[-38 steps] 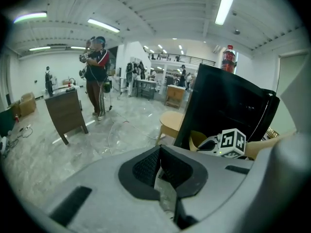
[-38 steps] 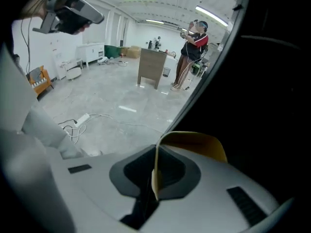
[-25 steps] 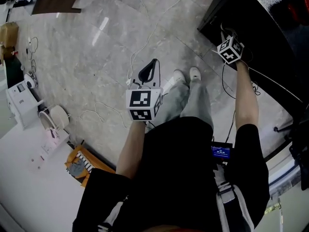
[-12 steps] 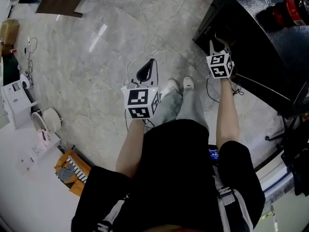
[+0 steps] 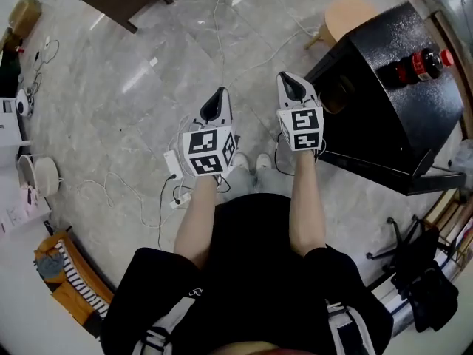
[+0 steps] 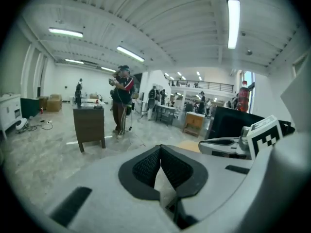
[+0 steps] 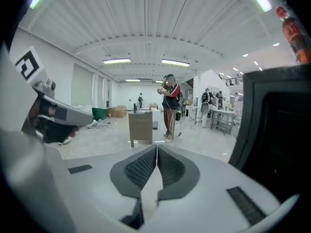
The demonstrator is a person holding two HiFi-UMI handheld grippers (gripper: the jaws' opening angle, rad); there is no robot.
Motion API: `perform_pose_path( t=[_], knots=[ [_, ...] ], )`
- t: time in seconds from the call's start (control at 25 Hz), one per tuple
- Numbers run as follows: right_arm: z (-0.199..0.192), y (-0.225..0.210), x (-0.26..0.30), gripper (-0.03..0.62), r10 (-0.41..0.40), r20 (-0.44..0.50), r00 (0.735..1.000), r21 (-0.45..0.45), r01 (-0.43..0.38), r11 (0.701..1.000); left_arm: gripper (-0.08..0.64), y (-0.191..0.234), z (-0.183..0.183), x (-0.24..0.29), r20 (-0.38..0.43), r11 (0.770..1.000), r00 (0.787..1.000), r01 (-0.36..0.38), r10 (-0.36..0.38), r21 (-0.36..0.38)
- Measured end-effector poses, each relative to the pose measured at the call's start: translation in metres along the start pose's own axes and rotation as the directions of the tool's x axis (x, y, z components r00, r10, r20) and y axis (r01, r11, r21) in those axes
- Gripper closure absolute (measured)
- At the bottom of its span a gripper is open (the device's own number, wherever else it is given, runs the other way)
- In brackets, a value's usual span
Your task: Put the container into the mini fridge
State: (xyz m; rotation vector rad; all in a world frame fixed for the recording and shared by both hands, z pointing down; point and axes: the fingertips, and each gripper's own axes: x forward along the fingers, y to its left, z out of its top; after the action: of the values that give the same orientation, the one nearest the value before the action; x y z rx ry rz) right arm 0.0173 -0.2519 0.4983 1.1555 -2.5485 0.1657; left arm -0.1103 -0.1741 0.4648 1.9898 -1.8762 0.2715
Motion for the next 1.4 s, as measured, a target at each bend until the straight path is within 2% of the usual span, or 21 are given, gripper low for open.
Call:
perform_pose_path(
  t=[0.12,0.28,0.4,0.56,0.92,1.24,1.4],
  knots=[
    [0.056,0.020,0.002,0.580,0.066,0.084,0.994,0.006,-0.067,0.998,0.555,0.015,0.032,-0.004,0.108,0.997,0.992,-0.052,0.057,-0.048],
    [0.127,0.040,-0.005,0.580,0.103,0.216,0.971,0.033,-0.113,0.993,0.555,0.030,0.075,-0.022,0.237,0.989,0.961,-0.127,0.140,-0.069],
    [0.161,0.061,-0.017,0.580,0.127,0.281,0.951,0.038,-0.143,0.989,0.554,0.035,0.104,-0.042,0.306,0.988,0.940,-0.149,0.153,-0.036],
    [0.197,0.077,-0.021,0.581,0.128,0.330,0.935,-0.015,-0.130,0.991,0.555,0.044,0.141,-0.061,0.387,0.987,0.909,-0.158,0.157,-0.029],
    [0.221,0.094,-0.024,0.580,0.152,0.360,0.920,-0.066,-0.138,0.988,0.555,0.057,0.165,-0.078,0.447,0.982,0.876,-0.184,0.181,-0.039],
    [0.223,0.092,-0.020,0.580,0.139,0.373,0.918,-0.053,-0.128,0.990,0.555,0.054,0.168,-0.072,0.447,0.988,0.883,-0.157,0.144,-0.008],
    [0.222,0.075,-0.014,0.580,0.125,0.378,0.917,-0.018,-0.128,0.992,0.555,0.052,0.173,-0.065,0.457,0.987,0.877,-0.161,0.145,-0.003]
  ],
)
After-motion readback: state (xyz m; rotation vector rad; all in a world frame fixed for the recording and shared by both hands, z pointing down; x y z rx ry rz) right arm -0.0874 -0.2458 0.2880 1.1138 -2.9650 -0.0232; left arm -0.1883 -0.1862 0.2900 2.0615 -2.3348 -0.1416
